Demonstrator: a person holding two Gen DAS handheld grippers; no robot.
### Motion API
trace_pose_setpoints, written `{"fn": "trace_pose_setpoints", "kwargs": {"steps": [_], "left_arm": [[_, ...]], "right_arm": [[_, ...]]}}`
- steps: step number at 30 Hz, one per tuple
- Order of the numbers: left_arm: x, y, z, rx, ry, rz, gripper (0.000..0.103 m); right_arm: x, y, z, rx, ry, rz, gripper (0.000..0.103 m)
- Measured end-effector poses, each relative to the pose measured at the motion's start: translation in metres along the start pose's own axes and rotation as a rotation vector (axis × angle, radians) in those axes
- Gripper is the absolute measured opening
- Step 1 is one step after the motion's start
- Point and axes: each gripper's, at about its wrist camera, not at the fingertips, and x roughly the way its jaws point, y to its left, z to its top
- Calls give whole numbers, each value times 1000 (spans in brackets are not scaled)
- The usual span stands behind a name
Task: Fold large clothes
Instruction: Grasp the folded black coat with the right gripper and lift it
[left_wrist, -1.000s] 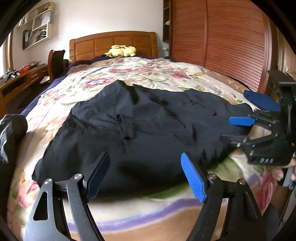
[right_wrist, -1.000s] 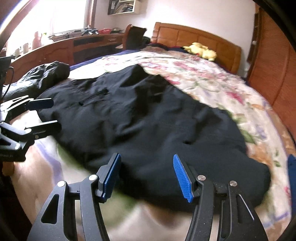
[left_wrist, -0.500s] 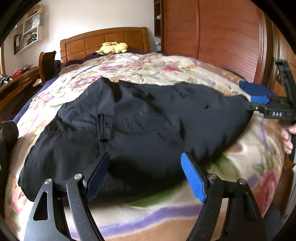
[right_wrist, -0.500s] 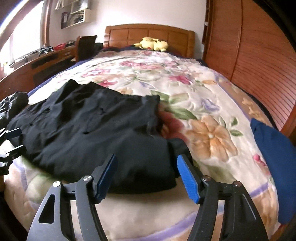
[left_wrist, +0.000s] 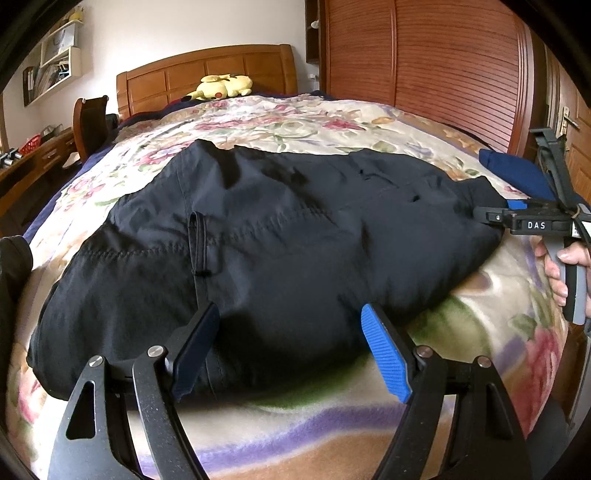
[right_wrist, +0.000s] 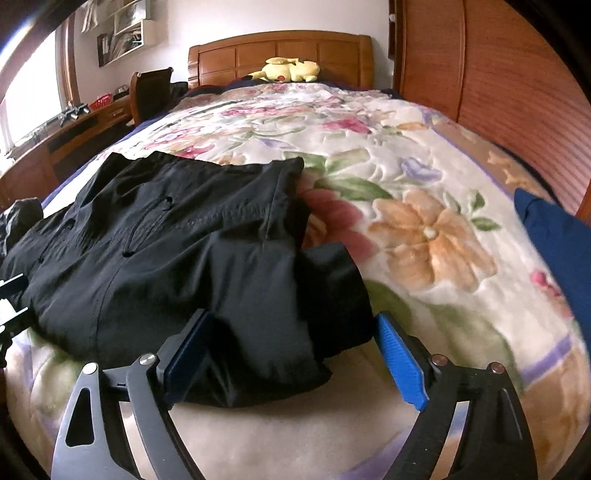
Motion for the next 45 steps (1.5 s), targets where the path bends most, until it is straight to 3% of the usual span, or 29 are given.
{"fn": "trace_pose_setpoints", "kwargs": {"steps": [8, 11, 16, 19, 29, 45], "left_arm": [[4, -2, -1, 7, 18, 8, 80], [8, -3, -1, 8, 30, 7, 81], [8, -2, -1, 5, 31, 5, 81], [8, -2, -2, 0, 30, 3, 81], [-14, 19, -2, -71, -28, -22, 81], [-61, 76, -14, -142, -118, 16, 81]], "right_arm": [[10, -7, -3, 7, 20, 41, 88], [12, -5, -2, -3, 28, 65, 78], [9, 2, -1, -32, 32, 139, 37], [0, 6, 5, -64, 1, 136, 23], [-74, 51, 48, -190, -213, 134, 18], [-90, 143, 63, -416, -291, 215, 17]]}}
